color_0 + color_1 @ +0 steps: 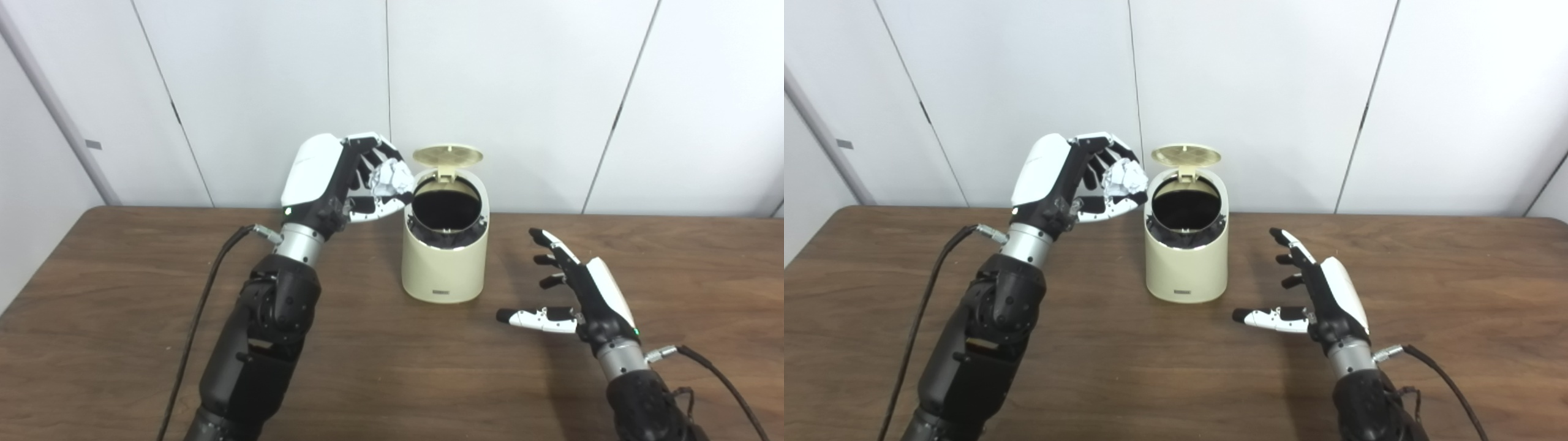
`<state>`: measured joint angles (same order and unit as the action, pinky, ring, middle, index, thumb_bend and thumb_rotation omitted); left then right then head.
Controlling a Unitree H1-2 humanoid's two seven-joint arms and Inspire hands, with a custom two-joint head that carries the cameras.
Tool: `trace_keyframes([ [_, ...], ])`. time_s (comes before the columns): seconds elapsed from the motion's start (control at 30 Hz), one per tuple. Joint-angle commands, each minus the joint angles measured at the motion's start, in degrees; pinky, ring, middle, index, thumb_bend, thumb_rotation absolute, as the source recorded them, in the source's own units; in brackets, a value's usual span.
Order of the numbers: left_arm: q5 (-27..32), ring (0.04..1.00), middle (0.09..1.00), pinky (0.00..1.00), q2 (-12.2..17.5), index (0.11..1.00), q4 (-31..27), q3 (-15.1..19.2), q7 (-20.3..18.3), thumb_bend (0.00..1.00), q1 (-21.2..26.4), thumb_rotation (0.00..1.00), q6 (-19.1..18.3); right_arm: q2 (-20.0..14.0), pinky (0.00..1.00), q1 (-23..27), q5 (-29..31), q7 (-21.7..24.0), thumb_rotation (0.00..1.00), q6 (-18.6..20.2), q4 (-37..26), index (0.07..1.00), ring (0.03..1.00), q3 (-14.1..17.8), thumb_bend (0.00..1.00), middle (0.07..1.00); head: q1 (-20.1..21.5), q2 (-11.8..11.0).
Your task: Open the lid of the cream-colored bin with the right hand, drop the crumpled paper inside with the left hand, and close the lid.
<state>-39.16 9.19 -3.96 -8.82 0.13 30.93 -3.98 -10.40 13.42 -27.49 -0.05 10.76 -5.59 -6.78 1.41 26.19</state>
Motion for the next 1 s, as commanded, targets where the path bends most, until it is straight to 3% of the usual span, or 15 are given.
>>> trace_keyframes([
  [0.0, 0.0, 0.389, 0.471, 0.33, -0.2, 0.539, -0.2, -0.2, 1.8, 0.50, 3.2, 0.00, 1.5, 0.2, 0.64, 2.3, -0.5, -1.0, 0.26, -1.4, -1.4, 0.901, 0.812, 0.0, 0.81, 0.901, 0.1, 0.0],
  [0.7, 0.0, 0.380, 0.470, 0.31, -3.9, 0.544, 3.6, -2.3, 2.9, 0.50, 3.7, 0.00, 2.4, 1.0, 0.62, 1.6, -0.9, -1.1, 0.24, -1.0, -2.4, 0.899, 0.805, -0.1, 0.80, 0.902, 0.8, 0.9],
  [0.97, -1.5, 0.383, 0.476, 0.31, -3.8, 0.539, 8.8, -4.1, 5.3, 0.50, 5.3, 0.00, 3.8, 1.3, 0.62, 1.2, -0.6, -1.4, 0.22, -2.0, -2.2, 0.896, 0.806, -0.1, 0.79, 0.905, 1.2, 1.2],
])
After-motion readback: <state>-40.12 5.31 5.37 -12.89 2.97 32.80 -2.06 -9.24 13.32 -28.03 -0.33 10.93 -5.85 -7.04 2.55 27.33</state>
